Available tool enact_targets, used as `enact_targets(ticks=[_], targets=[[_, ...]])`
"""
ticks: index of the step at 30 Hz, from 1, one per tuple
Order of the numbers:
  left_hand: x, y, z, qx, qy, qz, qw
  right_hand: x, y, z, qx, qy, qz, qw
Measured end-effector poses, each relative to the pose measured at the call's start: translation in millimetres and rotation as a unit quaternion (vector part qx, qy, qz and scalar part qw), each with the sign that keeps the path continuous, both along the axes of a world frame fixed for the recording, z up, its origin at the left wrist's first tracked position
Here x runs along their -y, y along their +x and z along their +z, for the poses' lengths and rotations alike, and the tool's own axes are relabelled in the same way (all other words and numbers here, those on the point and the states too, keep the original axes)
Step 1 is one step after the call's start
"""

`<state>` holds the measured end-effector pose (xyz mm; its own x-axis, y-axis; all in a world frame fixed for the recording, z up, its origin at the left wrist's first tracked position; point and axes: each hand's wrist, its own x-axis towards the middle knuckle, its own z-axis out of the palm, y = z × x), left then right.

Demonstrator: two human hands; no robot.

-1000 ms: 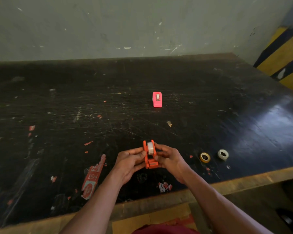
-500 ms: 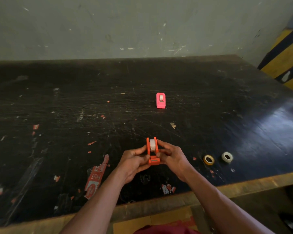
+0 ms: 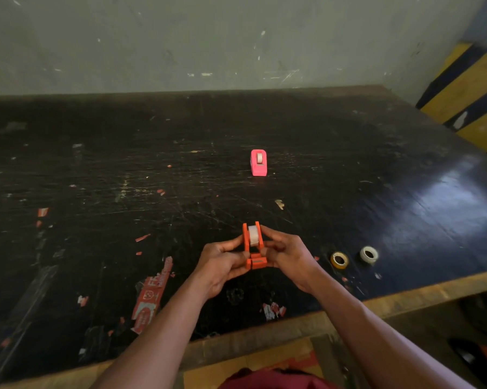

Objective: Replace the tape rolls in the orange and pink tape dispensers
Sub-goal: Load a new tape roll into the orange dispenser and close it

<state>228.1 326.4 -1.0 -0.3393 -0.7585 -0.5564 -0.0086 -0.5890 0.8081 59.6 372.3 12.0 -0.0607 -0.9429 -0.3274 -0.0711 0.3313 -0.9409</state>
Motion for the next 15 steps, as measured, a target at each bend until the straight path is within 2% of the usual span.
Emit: enact_targets(ticks=[6,15], targets=[[-1,-9,1,-0.006,0.000,0.008,1.000,-3,-3,-4,0.022,0.013,-0.029,0.999],[7,-41,-4,0.055,-0.027,-0.028,0.998,-1,-28,-7,-0.020,0.033,-0.027,0.999]])
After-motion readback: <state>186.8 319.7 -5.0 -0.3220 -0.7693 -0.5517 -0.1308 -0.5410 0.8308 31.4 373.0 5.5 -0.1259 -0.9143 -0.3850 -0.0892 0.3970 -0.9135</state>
